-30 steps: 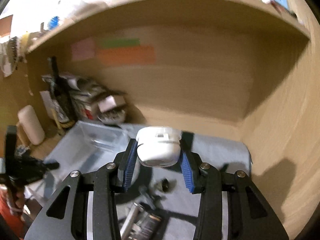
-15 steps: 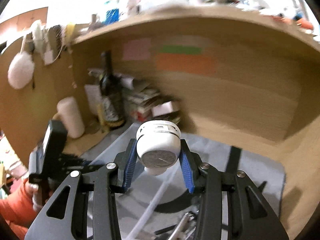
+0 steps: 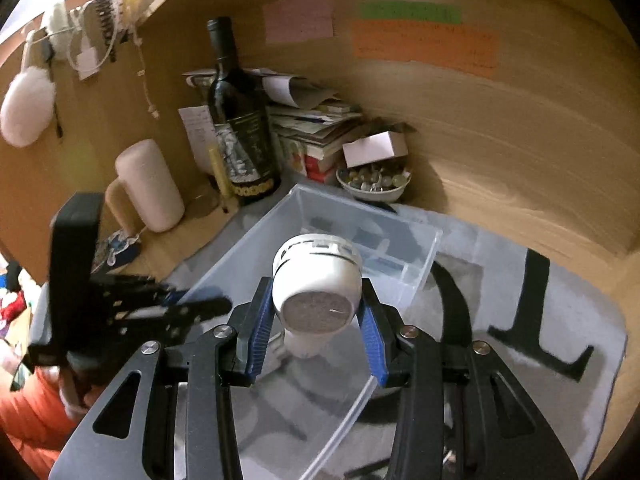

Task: Organize rigid objects
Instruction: 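Lift the white massager into the clear box and release it, then grasp the small black round cap with the right gripper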

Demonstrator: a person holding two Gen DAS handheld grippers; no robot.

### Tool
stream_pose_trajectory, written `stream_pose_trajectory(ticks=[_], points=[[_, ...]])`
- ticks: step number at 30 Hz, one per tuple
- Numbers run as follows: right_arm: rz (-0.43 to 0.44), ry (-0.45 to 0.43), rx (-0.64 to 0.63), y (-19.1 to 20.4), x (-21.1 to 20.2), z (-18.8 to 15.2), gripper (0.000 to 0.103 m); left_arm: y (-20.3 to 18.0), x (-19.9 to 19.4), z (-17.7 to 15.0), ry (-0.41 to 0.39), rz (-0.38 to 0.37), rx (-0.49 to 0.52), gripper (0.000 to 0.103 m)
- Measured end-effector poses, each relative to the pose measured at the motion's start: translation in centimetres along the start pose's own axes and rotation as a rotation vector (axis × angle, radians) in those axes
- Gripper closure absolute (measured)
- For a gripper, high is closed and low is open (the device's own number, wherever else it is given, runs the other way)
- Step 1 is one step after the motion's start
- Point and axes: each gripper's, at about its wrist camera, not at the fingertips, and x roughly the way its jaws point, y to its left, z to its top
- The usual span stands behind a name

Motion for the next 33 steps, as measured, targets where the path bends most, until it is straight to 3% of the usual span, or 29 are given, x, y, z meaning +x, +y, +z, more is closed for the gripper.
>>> stream_pose_trajectory(ticks=[7,14,24,27,29,33], points=[[-0.029,0.042,-0.012,-0.3,2.9,1.7,0.065,0.0,0.0,0.0,0.000,0.000,-0.001,0.091],[-0.031,0.147,-0.033,-0.2,5.8,0.5,0.069,0.0,0.0,0.0,0.002,-0.001,0.004,0.091],[-0.046,0.114,-0.021,-0.7,3.8,0.5,0.068,0.1,-0.1,0.1,0.001,-0.004,0.003,0.091],[-0.076,0.075,-0.018,-1.1,2.6,0.6,0.052,0.0,-0.2,0.1,0.002,0.002,0.011,0.091],[-0.103,0.039,-0.009,-1.5,1.7,0.6,0.036,0.0,-0.1,0.1,0.002,0.006,0.013,0.091],[-0.155,-0.013,0.016,-2.8,-0.1,0.6,0.022,-0.1,0.0,0.1,0.003,0.008,0.013,0.091]])
